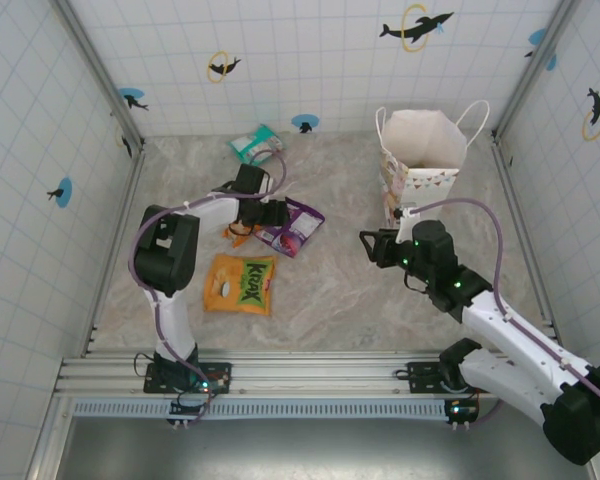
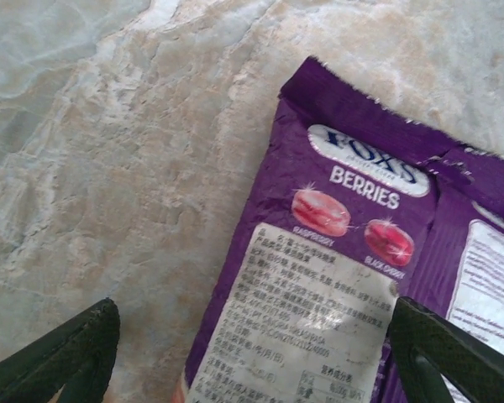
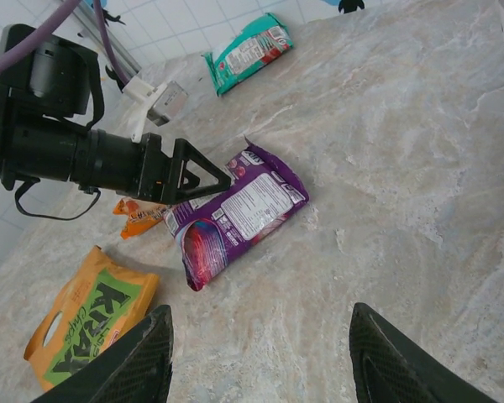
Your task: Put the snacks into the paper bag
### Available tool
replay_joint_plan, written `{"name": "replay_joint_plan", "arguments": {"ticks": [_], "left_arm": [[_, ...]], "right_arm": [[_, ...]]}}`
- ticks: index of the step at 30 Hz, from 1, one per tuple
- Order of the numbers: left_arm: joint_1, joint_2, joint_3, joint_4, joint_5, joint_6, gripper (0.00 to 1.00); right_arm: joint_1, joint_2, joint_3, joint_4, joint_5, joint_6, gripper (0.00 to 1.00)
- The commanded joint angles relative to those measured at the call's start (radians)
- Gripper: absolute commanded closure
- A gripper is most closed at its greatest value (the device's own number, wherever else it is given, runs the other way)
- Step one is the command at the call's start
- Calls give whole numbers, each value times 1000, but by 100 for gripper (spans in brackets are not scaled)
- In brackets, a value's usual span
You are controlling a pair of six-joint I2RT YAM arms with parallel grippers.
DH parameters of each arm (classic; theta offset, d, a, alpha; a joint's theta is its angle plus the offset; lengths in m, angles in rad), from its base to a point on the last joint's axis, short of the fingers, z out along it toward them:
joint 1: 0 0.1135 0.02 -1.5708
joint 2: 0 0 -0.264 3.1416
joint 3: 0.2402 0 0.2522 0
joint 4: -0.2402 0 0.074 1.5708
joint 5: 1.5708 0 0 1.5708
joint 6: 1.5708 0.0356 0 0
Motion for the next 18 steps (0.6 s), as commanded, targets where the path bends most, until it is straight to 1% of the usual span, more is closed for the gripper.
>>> {"name": "replay_joint_plan", "arguments": {"ticks": [1, 3, 4, 5, 10, 16, 18], "left_arm": [[-19, 18, -42, 14, 61, -3, 17], [-37, 13, -62, 25, 78, -13, 18], [-37, 11, -71, 31, 90, -39, 18], [-79, 7, -82, 39, 100, -44, 19], [-144, -17, -116, 40, 127, -59, 24], [-200, -104, -193, 62, 162, -96, 25], [-209, -137, -226, 92, 193, -114, 25]], "right_arm": [[5, -21, -29, 48, 12, 17, 43], [6, -23, -38, 54, 13, 19, 43], [6, -24, -40, 55, 10, 21, 43], [6, -25, -46, 58, 11, 25, 43], [10, -39, -74, 68, 5, 54, 43], [34, -69, -128, 72, 15, 98, 43], [45, -68, -149, 77, 16, 121, 43]]}}
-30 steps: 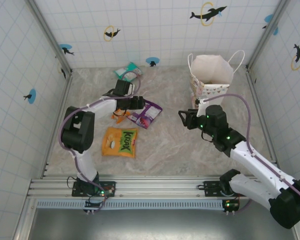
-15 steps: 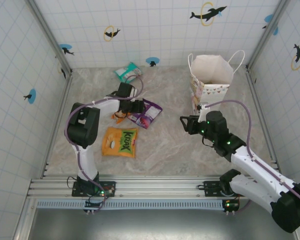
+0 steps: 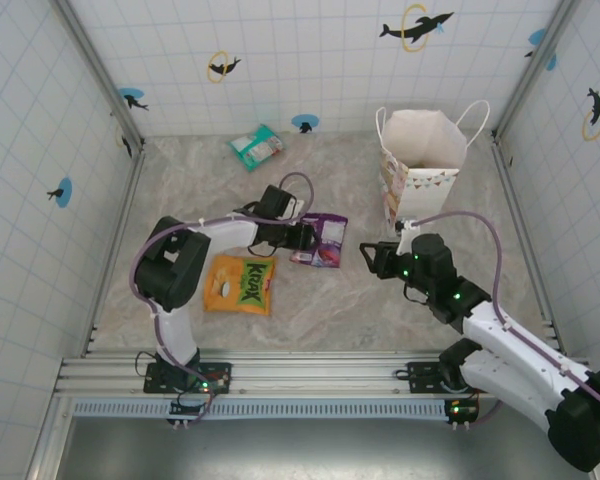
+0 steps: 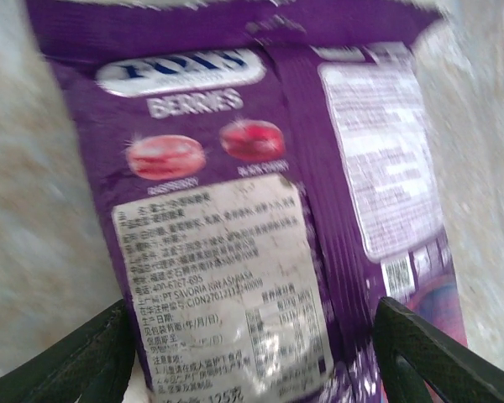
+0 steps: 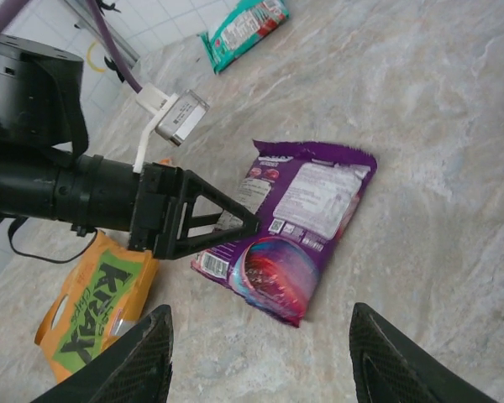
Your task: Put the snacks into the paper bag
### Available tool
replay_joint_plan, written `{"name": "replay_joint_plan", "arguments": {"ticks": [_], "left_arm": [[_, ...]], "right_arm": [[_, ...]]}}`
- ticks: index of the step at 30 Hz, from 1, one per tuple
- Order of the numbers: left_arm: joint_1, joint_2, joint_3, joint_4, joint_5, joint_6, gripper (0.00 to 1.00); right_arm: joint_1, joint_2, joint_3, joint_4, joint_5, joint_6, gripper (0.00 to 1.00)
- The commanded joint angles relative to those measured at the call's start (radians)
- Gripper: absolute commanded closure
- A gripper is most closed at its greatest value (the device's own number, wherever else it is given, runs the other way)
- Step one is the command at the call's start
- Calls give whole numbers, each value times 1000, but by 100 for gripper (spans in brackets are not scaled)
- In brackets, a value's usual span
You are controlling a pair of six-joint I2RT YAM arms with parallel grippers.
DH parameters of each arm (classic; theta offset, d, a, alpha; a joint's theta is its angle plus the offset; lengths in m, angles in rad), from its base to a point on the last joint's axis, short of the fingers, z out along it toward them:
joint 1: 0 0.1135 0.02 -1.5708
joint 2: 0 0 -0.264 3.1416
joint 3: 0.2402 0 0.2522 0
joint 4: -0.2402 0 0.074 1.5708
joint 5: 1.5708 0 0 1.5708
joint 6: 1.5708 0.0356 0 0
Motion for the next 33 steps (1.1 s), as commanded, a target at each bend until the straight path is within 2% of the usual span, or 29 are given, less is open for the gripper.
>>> {"name": "replay_joint_plan", "arguments": {"ticks": [1, 4, 9, 15, 20, 33], "left_arm": [[-10, -52, -68, -7, 80, -64, 25], [7, -80, -132, 87, 113, -133, 25], [50, -75, -186, 202, 187, -234, 25], [74, -61, -212, 266, 183, -287, 28], [79, -27, -211, 297, 193, -311, 33], [81, 24, -223, 350, 224, -338, 38]], "right_arm": [[18, -7, -40, 36, 12, 50, 43], [40, 22, -43, 19, 34, 66, 43], [124, 104, -37, 17, 167, 65, 44], [172, 253, -30, 137, 244, 54, 47], [181, 374, -20, 258, 240, 47, 49], [181, 604, 13, 470, 221, 36, 54]]}}
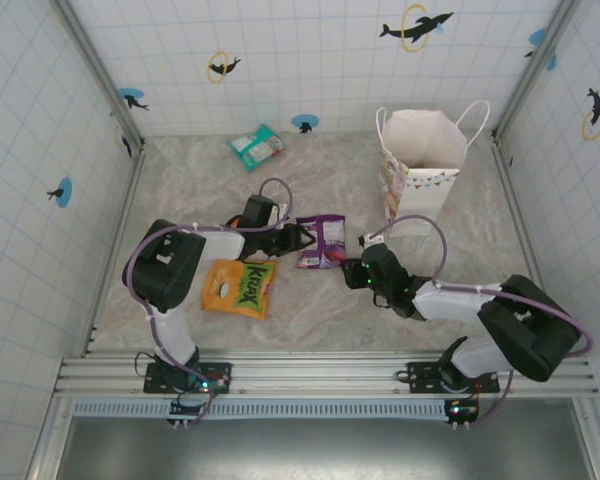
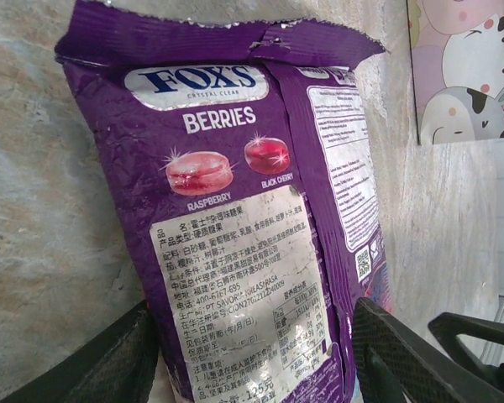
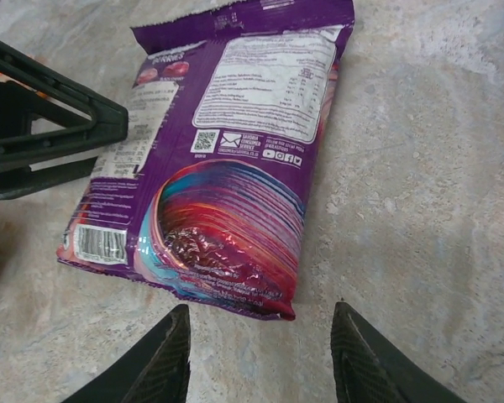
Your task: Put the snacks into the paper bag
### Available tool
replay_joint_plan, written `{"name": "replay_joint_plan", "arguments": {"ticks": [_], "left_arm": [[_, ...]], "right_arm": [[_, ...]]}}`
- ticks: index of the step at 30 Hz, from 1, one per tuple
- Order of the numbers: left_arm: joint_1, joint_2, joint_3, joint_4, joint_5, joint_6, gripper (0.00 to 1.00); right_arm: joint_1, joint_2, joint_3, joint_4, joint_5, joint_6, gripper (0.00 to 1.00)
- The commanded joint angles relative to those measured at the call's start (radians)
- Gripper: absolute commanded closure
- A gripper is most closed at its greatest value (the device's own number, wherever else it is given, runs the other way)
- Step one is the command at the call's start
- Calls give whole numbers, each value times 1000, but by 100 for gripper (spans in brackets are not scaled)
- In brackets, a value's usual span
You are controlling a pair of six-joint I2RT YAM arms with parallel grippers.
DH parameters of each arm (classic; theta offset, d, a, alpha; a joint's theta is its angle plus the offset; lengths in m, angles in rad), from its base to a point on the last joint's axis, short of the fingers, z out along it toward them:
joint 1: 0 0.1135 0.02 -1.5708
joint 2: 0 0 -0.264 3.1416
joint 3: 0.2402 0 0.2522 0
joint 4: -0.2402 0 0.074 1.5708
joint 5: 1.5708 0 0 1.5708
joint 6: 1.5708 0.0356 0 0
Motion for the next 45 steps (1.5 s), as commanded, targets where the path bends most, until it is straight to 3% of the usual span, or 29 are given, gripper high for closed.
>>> {"name": "replay_joint_plan", "arguments": {"ticks": [1, 16, 28, 34, 45], "left_arm": [[5, 44, -25, -5, 15, -27, 39], [-14, 96, -23, 93, 105, -91, 44], [-33, 88, -9, 141, 162, -102, 63], [-34, 36, -9, 115, 152, -59, 75], [-34, -111, -51, 55, 91, 45, 85]], "right_arm": [[6, 54, 43, 112, -11, 7, 55], [10, 178, 49, 174, -86, 44, 61], [9, 196, 38, 208, -99, 58, 62], [9, 137, 13, 202, -100, 49, 58], [9, -113, -93, 172, -39, -47, 54]]}}
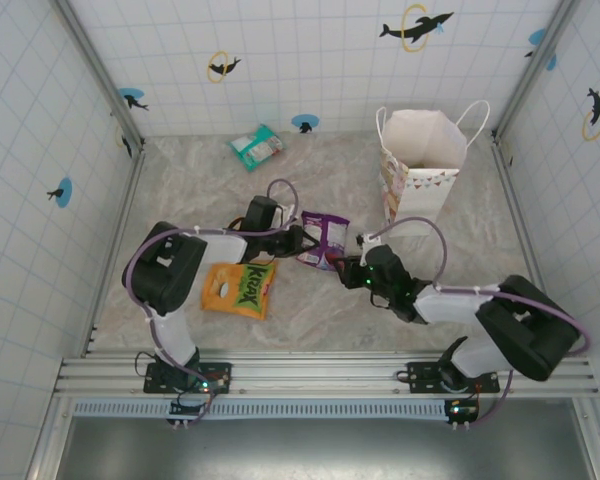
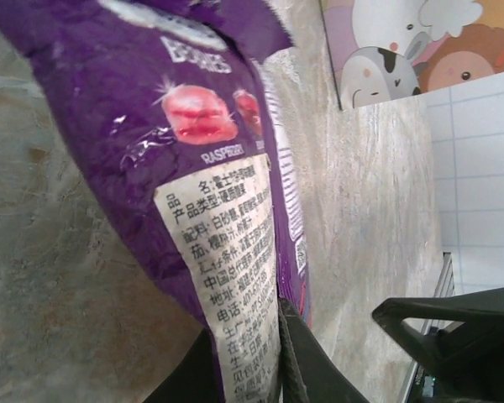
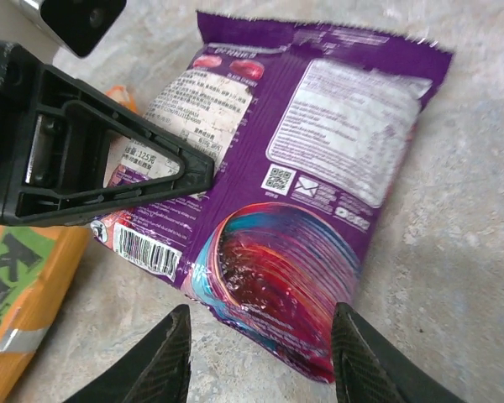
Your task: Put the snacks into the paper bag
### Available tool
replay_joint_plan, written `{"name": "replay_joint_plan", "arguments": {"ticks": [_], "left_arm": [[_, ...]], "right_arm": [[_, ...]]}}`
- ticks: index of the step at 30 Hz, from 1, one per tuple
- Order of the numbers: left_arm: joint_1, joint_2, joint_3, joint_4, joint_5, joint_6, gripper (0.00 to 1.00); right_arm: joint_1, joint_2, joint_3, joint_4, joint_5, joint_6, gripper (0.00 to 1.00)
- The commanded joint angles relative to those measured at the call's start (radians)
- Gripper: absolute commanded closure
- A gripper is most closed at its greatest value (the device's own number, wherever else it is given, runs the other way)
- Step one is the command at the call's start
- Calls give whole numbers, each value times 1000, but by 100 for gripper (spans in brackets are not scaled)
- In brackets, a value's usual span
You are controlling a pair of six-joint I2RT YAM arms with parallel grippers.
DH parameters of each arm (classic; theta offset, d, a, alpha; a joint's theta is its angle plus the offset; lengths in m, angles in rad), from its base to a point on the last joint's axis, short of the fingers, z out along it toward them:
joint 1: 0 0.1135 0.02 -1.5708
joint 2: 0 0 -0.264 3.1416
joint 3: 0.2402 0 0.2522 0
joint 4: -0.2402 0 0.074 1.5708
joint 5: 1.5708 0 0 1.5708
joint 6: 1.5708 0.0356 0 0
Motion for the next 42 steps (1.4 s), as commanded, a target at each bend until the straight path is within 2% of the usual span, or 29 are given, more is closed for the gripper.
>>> {"name": "replay_joint_plan", "arguments": {"ticks": [1, 9, 14, 20, 27, 39, 42], "left_arm": [[-2, -86, -28, -17, -15, 61, 85], [-5, -252, -94, -11, -33, 144, 89], [-6, -356, -143, 55, -1, 190, 89], [-22, -458, -196, 170, 124, 239, 88], [-81, -509, -187, 248, 228, 255, 88], [-127, -511, -150, 278, 287, 296, 87], [-132, -505, -144, 277, 280, 299, 87]], "right_arm": [[5, -88, -46, 7, 50, -54, 54], [1, -293, -128, -1, 58, -125, 50], [-43, -408, -163, 22, -68, -139, 44], [-146, -496, -202, 110, -280, -76, 39], [-231, -510, -193, 210, -469, 16, 36], [-249, -424, -134, 415, -770, 151, 36], [-247, -406, -124, 425, -795, 164, 39]]}}
